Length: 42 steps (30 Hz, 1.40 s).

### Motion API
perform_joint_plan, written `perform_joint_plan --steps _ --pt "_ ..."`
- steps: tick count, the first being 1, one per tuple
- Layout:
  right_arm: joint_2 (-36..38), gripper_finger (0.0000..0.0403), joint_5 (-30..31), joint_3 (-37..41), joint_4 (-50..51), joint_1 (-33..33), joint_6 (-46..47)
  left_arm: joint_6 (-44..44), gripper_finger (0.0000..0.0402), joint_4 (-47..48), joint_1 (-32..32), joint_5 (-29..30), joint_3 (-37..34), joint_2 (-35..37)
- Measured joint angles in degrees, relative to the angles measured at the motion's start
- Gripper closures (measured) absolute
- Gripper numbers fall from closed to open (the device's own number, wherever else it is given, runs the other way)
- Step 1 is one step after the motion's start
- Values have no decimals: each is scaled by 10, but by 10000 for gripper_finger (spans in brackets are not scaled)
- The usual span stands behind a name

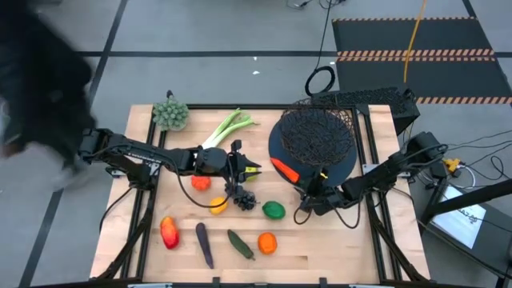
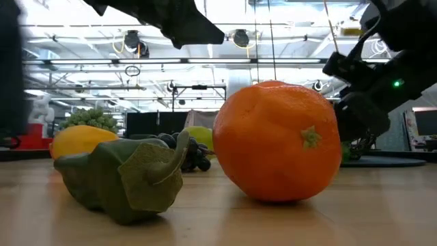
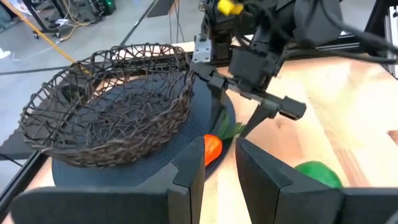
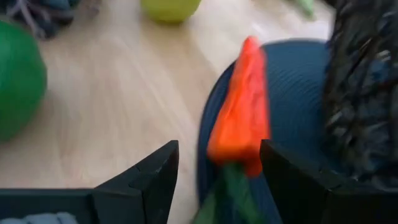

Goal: Build produce basket
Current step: Put the orange carrot into the black wire basket

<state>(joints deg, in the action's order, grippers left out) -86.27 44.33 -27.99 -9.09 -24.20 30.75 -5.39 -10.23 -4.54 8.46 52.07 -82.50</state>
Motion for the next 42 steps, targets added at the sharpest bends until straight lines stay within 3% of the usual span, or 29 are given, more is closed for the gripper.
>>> perform_joint_plan --steps 10,19,25,37,42 --pt "-15 109 31 0 6 9 0 0 309 -3 0 0 0 0" --pt "-27 130 23 0 10 27 30 -3 309 -15 0 0 0 0" --pt "-43 179 -12 0 13 30 68 -1 309 -20 0 0 0 0" --pt "-14 350 -88 0 23 12 79 1 309 -20 -2 -12 0 0" --pt "19 398 -117 0 21 4 59 1 309 -20 -5 -12 0 0"
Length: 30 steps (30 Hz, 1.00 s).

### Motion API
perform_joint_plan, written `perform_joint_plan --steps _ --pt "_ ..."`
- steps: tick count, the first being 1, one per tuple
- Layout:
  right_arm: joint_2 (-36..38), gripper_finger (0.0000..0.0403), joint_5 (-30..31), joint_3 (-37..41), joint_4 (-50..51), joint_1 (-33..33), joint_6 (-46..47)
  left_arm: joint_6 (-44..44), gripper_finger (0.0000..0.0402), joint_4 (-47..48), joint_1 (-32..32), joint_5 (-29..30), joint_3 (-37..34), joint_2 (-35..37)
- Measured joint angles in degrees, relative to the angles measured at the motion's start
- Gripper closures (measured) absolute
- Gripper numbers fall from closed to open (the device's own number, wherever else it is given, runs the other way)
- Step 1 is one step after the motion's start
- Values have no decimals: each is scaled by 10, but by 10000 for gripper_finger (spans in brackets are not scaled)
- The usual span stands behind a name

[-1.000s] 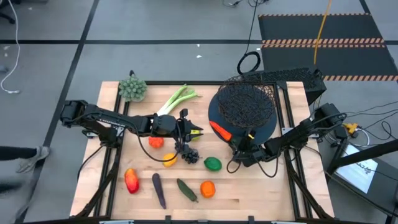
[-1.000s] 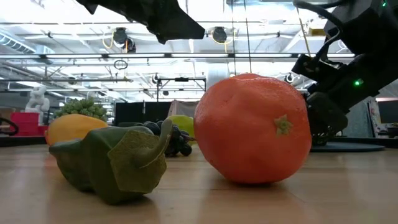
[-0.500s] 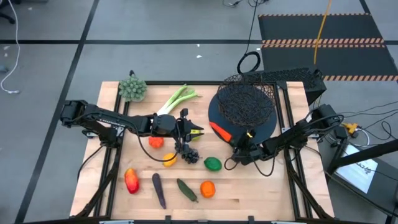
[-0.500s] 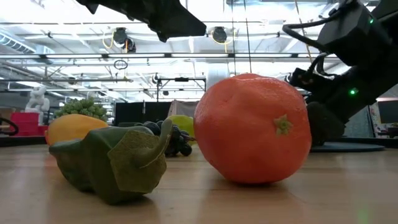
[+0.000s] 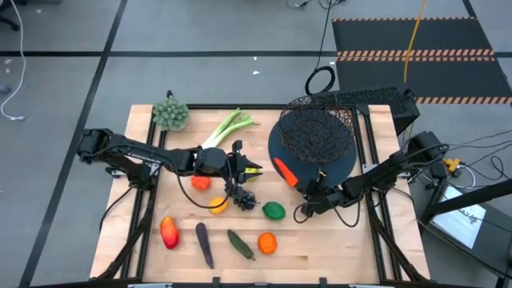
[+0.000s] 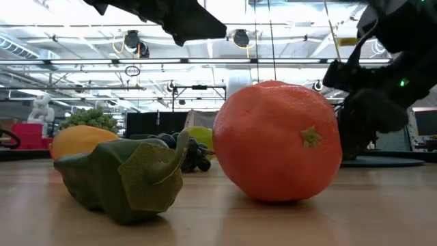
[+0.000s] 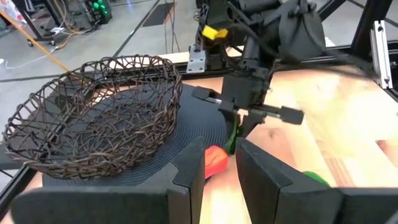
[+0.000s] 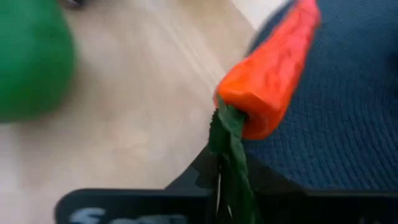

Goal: Build produce basket
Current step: Put the orange carrot into the black wire basket

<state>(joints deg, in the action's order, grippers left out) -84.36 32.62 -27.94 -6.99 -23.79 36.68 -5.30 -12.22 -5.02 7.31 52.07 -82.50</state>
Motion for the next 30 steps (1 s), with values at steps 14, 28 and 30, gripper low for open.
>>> perform_joint_plan --steps 14,28,30 --pt "164 400 -164 0 23 -16 -111 -26 306 -97 -19 -87 1 -61" --pt "305 401 -146 0 16 -13 -180 -51 125 -59 -23 -25 156 -236" --pt "318 401 -145 0 11 -13 -185 -55 109 -51 -21 -13 173 -251"
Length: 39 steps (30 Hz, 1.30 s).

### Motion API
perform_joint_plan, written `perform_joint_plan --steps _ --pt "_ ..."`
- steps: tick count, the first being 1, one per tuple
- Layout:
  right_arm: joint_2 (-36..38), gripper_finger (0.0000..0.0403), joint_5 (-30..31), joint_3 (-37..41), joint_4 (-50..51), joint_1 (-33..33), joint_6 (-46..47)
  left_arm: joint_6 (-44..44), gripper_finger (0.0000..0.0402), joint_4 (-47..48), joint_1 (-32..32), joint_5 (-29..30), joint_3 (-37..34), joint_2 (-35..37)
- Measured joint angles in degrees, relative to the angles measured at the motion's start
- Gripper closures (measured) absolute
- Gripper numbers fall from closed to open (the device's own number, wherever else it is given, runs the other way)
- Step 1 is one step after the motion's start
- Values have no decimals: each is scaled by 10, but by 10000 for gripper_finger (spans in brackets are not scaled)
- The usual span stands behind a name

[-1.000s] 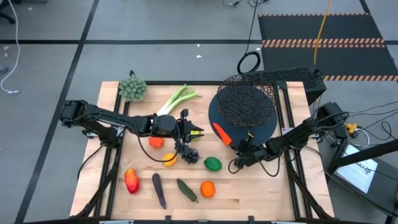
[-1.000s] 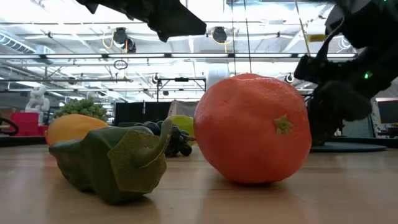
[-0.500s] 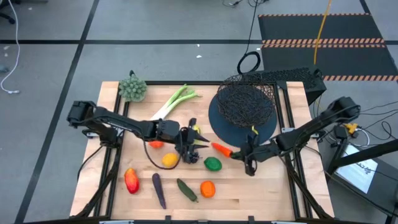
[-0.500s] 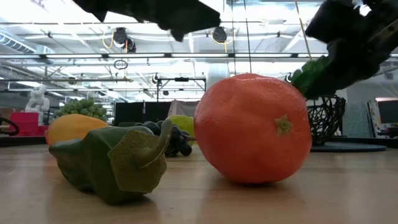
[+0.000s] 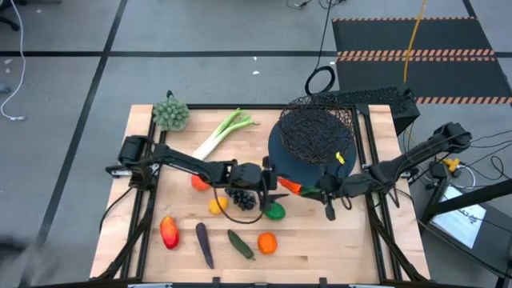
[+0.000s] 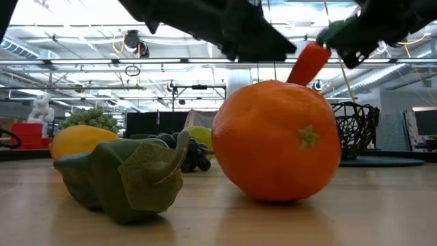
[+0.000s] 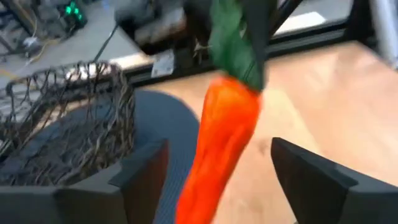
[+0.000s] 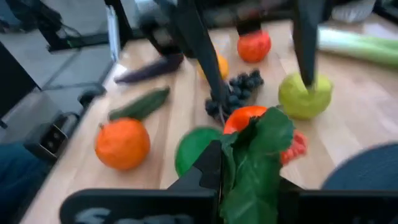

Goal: Build produce basket
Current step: Put the orange carrot into the black wire basket

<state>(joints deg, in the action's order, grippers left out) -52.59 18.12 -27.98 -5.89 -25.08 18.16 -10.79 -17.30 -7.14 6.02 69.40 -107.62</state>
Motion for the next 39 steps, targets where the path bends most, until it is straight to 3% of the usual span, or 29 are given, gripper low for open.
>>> perform_joint_plan --steps 4,9,20,24,33,35,39 --pt "20 401 -1 0 -5 0 -8 -22 93 1 0 0 30 -32" --pt "26 401 -2 0 1 0 -9 -26 101 -11 4 3 57 -63" --pt "23 386 45 0 -4 -1 -29 -36 241 -16 5 8 61 -59" --pt "26 343 41 0 -23 -2 -41 -34 274 -7 4 8 61 -45" --pt "64 203 62 0 -33 -33 -54 11 256 162 -1 4 60 87" --pt "61 186 89 0 -33 -33 -68 21 259 140 -1 4 44 104" --pt "36 173 140 0 -42 -33 -94 25 263 -17 -4 -2 -6 94"
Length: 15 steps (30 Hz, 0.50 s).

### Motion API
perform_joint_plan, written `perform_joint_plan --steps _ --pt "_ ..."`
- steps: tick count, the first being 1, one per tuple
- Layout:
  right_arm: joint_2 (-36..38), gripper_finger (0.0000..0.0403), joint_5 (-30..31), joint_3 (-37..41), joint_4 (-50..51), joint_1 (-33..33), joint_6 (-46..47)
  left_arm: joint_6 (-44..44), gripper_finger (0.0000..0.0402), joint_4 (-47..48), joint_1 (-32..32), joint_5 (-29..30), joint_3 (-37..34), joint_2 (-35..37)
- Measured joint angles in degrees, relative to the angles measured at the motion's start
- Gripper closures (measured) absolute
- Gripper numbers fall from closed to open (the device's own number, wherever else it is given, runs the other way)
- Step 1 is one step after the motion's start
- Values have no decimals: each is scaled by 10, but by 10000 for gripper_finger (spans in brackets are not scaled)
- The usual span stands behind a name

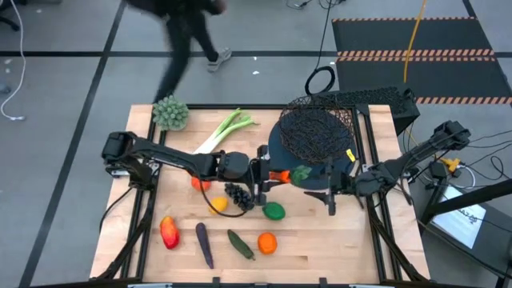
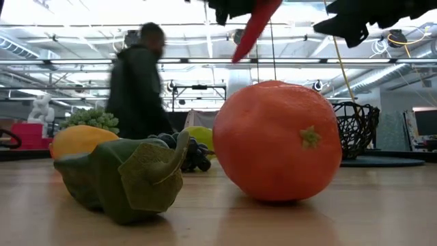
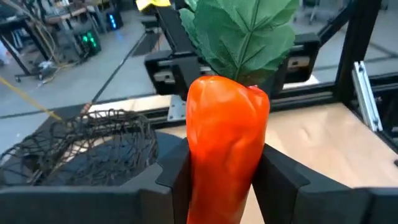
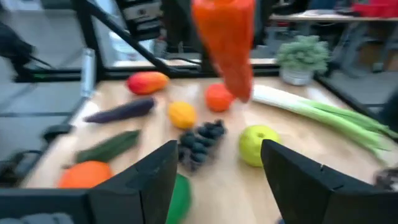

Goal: Build produce basket
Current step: Put the orange carrot into the black wire basket

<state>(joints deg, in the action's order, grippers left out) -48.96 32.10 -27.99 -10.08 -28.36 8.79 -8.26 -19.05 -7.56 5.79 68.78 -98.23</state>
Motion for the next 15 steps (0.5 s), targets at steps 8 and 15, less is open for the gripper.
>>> perform_joint_plan --steps 8,15 --pt "-62 171 9 0 -128 0 -57 27 251 -311 -1 -44 -45 -74" --pt "-105 168 7 0 -176 0 -80 26 250 -364 -3 -46 -36 -112"
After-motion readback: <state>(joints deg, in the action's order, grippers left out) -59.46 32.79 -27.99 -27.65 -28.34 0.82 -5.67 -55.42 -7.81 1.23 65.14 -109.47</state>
